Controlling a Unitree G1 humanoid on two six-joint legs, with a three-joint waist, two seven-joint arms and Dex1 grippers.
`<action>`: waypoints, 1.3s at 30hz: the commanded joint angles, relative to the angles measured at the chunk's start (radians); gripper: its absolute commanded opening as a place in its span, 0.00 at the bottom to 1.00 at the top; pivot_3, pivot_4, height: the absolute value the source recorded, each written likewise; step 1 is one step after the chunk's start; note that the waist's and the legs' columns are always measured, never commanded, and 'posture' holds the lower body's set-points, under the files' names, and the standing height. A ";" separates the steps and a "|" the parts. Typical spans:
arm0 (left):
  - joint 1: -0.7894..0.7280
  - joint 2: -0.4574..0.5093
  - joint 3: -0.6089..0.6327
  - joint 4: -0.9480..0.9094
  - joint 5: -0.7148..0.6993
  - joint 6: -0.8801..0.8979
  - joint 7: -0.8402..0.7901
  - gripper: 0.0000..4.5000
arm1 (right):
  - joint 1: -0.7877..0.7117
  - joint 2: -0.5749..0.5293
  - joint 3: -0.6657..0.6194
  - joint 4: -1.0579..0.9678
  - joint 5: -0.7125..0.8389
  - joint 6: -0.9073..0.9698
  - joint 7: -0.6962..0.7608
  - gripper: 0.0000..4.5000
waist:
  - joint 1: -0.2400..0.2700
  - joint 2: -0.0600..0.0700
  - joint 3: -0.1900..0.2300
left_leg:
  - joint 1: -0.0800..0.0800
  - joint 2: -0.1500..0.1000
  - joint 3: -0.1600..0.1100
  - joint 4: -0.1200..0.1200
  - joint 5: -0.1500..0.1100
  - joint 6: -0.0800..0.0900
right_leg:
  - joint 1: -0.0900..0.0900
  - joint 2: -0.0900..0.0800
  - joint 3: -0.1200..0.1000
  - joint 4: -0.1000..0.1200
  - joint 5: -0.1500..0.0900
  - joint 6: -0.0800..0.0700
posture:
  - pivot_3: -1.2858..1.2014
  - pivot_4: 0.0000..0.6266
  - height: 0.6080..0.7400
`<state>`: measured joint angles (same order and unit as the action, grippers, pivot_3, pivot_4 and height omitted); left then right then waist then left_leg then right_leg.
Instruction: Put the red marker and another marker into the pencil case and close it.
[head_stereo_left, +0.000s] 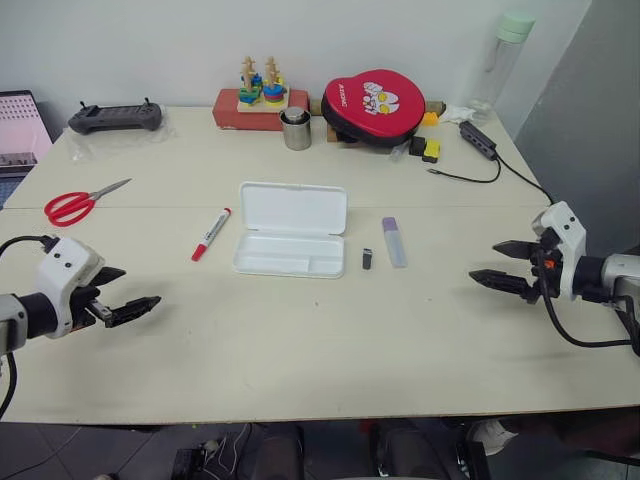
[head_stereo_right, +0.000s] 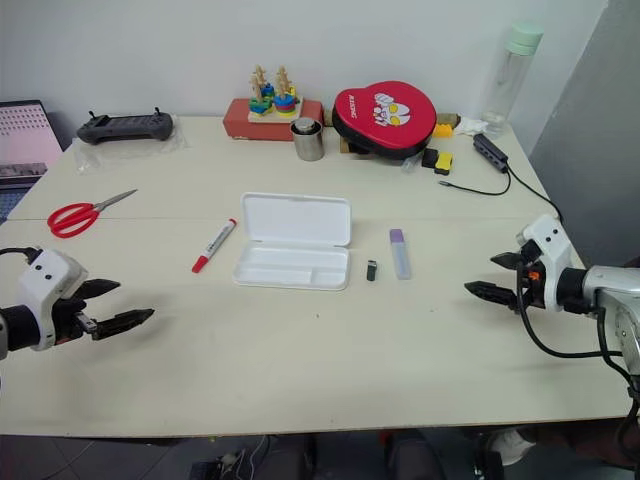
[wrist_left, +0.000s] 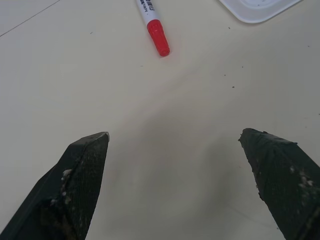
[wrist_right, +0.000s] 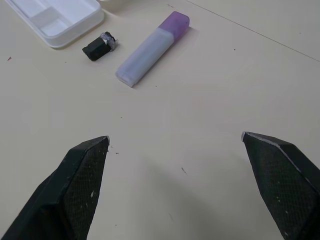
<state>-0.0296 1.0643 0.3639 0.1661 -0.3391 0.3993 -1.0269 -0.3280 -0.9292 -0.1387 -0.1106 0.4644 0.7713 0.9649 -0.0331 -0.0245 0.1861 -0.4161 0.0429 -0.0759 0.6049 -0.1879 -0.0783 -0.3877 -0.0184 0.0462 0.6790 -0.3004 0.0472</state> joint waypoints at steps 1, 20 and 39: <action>0.005 0.016 0.045 -0.028 -0.026 0.021 -0.022 1.00 | -0.020 -0.002 -0.013 -0.002 0.009 -0.015 0.011 0.99 | 0.000 0.000 0.000 | 0.000 0.000 0.000 0.000 0.000 0.000 | 0.000 0.000 0.000 0.000 0.000 0.000 | 0.52 0.24 1.00; 0.020 0.019 0.014 -0.022 0.004 0.001 -0.027 1.00 | 0.011 -0.005 -0.025 -0.018 0.016 -0.008 0.011 0.99 | 0.000 0.000 0.000 | 0.000 0.000 0.001 0.000 0.000 0.000 | 0.000 0.000 0.000 0.000 0.000 0.000 | 0.52 0.24 1.00; -0.213 -0.236 -0.101 -0.211 -0.109 0.019 0.037 1.00 | -0.166 0.094 0.154 -0.060 0.020 -0.015 0.073 0.99 | 0.001 0.000 0.000 | 0.001 0.000 0.001 0.004 0.000 0.000 | 0.002 0.001 0.001 0.002 0.002 0.002 | 0.52 0.24 1.00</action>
<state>-0.1943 0.8687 0.2917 0.0339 -0.4091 0.4289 -1.0199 -0.4477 -0.8640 -0.0498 -0.1258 0.4845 0.7733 1.0133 -0.0320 -0.0245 0.1860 -0.4152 0.0434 -0.0751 0.6095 -0.1877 -0.0785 -0.3857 -0.0176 0.0467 0.6808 -0.2976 0.0492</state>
